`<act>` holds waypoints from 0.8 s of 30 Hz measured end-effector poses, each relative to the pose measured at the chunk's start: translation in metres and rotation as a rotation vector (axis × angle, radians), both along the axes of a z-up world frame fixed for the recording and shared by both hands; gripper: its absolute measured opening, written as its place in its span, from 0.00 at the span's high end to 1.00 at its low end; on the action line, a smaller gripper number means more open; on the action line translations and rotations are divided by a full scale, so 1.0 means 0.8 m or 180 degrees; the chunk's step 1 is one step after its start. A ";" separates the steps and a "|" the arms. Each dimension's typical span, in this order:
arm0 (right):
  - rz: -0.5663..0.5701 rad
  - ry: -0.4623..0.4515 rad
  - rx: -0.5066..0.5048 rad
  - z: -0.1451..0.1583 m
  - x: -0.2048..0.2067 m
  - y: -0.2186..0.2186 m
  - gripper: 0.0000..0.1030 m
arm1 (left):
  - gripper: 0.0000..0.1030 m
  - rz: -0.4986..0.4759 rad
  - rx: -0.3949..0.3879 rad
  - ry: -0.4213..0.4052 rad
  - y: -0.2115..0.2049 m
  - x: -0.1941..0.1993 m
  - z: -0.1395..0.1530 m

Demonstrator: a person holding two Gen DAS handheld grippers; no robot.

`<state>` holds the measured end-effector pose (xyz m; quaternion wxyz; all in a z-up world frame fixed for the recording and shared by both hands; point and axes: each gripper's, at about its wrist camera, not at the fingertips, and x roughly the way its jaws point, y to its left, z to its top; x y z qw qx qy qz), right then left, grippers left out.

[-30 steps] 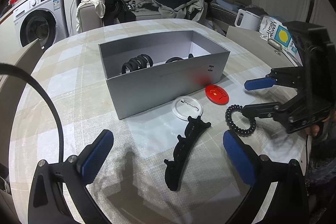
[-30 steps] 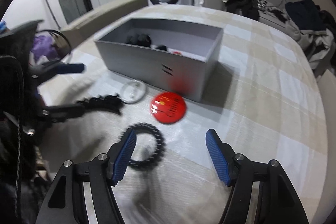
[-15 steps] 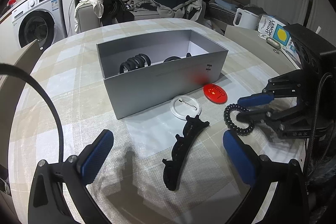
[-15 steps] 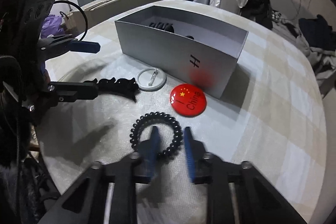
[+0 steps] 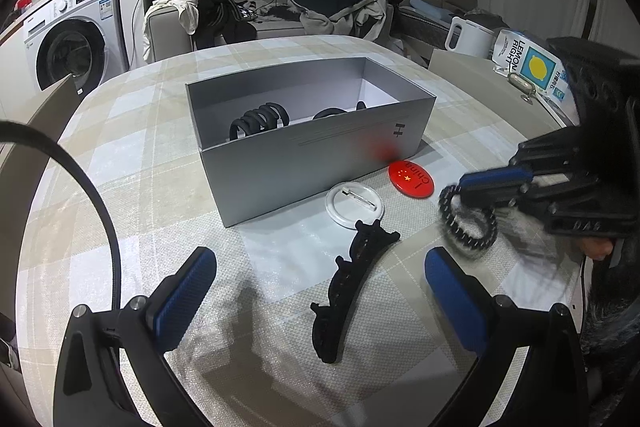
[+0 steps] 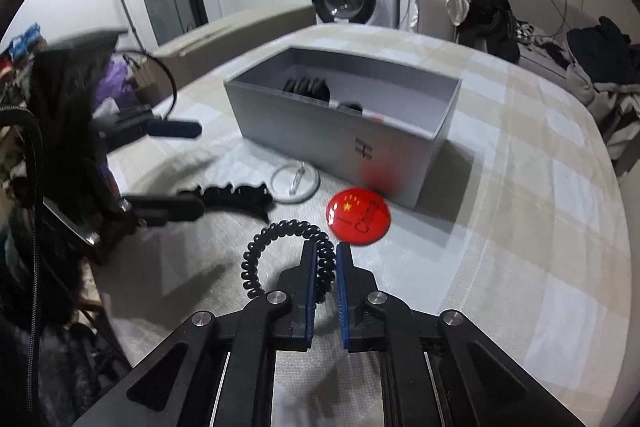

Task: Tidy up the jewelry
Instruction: 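Grasp the long black hair clip with the left gripper while the right gripper lifts the bracelet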

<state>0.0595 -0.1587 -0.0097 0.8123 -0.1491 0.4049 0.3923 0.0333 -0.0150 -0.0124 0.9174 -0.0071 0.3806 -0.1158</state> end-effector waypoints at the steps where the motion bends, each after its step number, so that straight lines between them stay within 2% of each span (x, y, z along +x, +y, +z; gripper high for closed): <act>1: -0.0020 0.0009 0.0046 0.003 0.001 -0.002 0.92 | 0.01 -0.0002 0.0004 -0.0002 0.000 0.000 0.000; 8: -0.0242 0.0051 0.0413 0.026 0.011 -0.016 0.92 | 0.01 -0.0060 0.0075 0.0009 -0.005 -0.001 -0.001; 12: -0.0351 0.0209 0.0740 0.034 0.022 -0.031 0.92 | 0.02 -0.0207 0.0107 0.0043 -0.009 -0.002 -0.003; 14: -0.0380 0.0198 0.0763 0.036 0.022 -0.034 0.92 | 0.11 -0.0269 0.0115 0.0078 -0.010 -0.002 -0.005; 17: -0.0434 0.0208 0.0791 0.038 0.025 -0.036 0.92 | 0.31 -0.0342 0.0207 0.0148 -0.017 -0.002 -0.009; 19: -0.0445 0.0215 0.0779 0.037 0.026 -0.037 0.92 | 0.51 -0.0386 0.0294 0.0161 -0.022 -0.003 -0.012; 20: -0.0455 0.0214 0.0774 0.037 0.026 -0.037 0.92 | 0.56 -0.0406 0.0330 0.0166 -0.025 -0.003 -0.013; 22: -0.0460 0.0233 0.0783 0.036 0.026 -0.037 0.92 | 0.77 -0.0454 0.0397 0.0140 -0.029 -0.006 -0.015; 24: -0.0451 0.0246 0.0798 0.035 0.026 -0.036 0.92 | 0.87 -0.0528 0.0420 0.0114 -0.032 -0.010 -0.015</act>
